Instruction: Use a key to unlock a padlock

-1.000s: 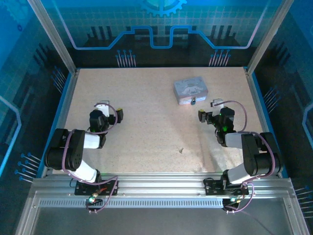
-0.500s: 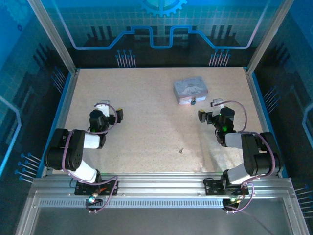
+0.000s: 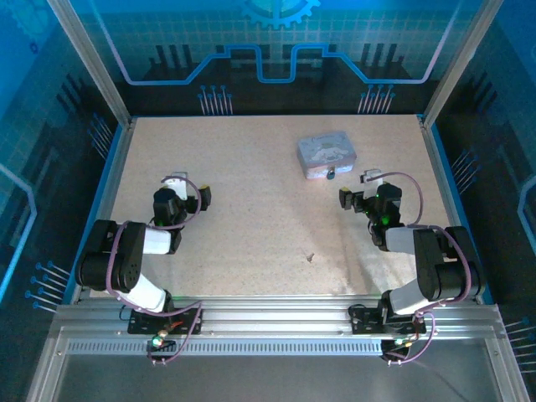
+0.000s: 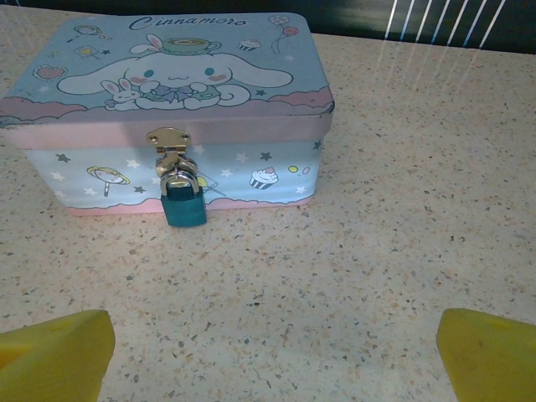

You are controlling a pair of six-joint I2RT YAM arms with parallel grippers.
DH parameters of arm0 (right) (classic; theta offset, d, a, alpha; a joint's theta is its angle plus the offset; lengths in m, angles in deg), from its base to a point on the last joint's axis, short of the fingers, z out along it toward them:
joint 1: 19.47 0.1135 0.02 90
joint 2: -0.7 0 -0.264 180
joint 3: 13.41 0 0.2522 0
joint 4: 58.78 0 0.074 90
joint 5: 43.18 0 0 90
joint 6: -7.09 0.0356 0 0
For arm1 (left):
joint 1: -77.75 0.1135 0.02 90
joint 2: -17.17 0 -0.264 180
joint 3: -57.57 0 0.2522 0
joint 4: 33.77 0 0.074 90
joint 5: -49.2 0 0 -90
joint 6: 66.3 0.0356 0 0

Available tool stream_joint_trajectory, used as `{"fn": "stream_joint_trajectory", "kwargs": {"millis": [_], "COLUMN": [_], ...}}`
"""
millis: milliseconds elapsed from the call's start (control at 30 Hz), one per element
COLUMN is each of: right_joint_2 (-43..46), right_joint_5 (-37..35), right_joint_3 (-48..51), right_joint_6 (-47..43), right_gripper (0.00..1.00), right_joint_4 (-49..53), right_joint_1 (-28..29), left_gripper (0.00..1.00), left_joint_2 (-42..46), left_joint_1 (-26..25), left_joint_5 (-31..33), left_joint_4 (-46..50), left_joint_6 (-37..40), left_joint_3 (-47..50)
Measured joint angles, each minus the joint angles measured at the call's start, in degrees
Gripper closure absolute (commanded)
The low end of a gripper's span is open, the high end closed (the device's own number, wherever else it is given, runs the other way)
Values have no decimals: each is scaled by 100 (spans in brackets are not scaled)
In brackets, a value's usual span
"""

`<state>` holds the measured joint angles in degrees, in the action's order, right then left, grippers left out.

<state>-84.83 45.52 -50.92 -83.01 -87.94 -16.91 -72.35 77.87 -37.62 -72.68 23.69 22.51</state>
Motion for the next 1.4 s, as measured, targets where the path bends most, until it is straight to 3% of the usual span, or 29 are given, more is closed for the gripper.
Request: {"fn": "stream_joint_trajectory", "kwargs": {"millis": [500, 733, 1033, 1267, 1400], "right_joint_2": [46, 741, 1460, 1414, 1012], "right_joint_5": [20, 7, 192, 929, 1397], "right_joint_3": [0, -31, -575, -1318, -1921], "right_joint_6": [4, 11, 326, 931, 1440], "right_gripper": [0, 0, 0, 0, 0], "right_joint_4": [52, 634, 1849, 2721, 3067], "right_joint_1": [0, 0, -2, -208, -520], "left_gripper": [1, 1, 1, 1, 1], "left_joint_2": [2, 588, 1843, 1950, 1862], "left_joint_1": [0, 0, -2, -42, -387], "left_joint_5": [46, 52, 149, -289, -507], "left_joint_4": [-13, 382, 2131, 3842, 4409], "left_joint_6": [-2, -2, -496, -1526, -2020], "left_joint_3": [2, 7, -658, -1915, -2234]}}
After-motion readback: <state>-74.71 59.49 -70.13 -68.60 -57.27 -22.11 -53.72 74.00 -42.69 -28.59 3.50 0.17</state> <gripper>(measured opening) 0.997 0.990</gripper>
